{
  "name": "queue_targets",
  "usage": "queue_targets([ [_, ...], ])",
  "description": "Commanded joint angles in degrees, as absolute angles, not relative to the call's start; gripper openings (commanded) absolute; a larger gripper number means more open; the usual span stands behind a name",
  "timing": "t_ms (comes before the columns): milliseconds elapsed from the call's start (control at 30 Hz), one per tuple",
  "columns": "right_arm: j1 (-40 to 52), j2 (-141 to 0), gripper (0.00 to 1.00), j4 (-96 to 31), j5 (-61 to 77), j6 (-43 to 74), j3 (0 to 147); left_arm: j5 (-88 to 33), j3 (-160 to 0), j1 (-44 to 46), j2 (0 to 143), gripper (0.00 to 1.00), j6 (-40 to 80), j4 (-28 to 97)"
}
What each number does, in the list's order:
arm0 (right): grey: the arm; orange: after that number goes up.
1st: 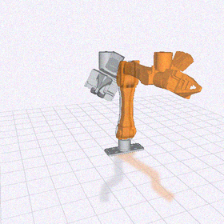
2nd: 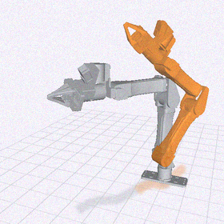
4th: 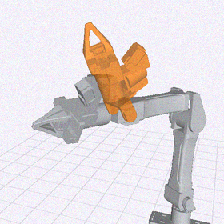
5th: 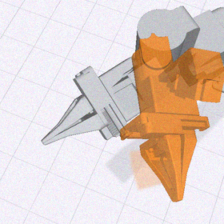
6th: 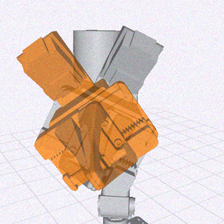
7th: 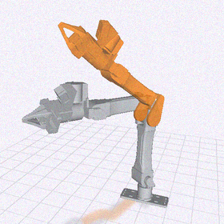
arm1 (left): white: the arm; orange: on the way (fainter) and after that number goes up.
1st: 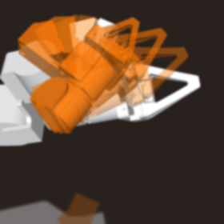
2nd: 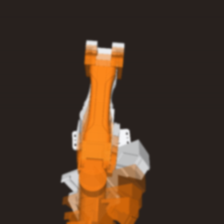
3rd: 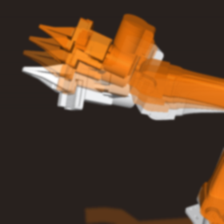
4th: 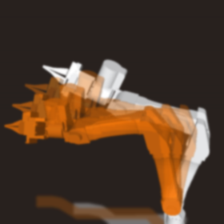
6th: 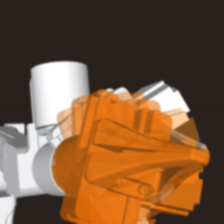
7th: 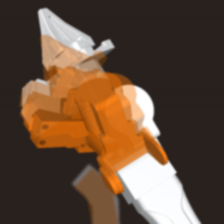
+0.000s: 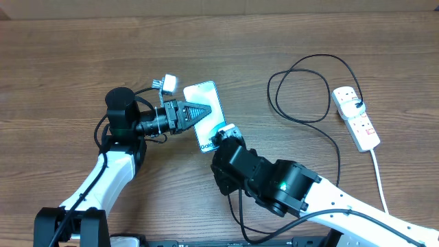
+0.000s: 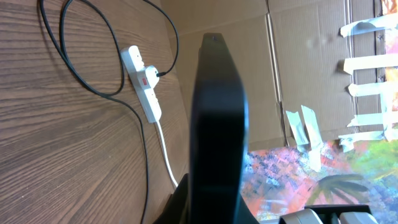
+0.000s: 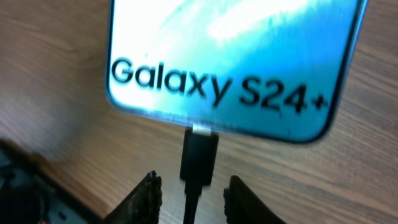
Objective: Plug charger to phone and switch on socket
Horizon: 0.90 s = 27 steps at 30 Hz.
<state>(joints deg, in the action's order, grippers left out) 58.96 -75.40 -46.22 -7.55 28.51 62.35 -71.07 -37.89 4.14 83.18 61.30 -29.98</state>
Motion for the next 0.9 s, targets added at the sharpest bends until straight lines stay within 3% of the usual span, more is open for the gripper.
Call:
queue_targets([
  [0, 59.18, -75.94, 0.29, -44.93, -10.50, 28.99, 62.92, -72.03, -39.16, 4.21, 82.94, 0.04, 60.77, -30.44],
  [300, 59.18, -75.94, 0.04, -43.18, -10.52, 28.95, 62.94, -73.30, -39.13, 4.21, 82.94, 0.04, 59.07, -30.41],
  [867, 59.09, -75.88, 0.04, -34.00, -14.96, 25.30, 64.47, -76.97, -39.11, 6.04, 82.94, 0.04, 54.19, -30.39],
])
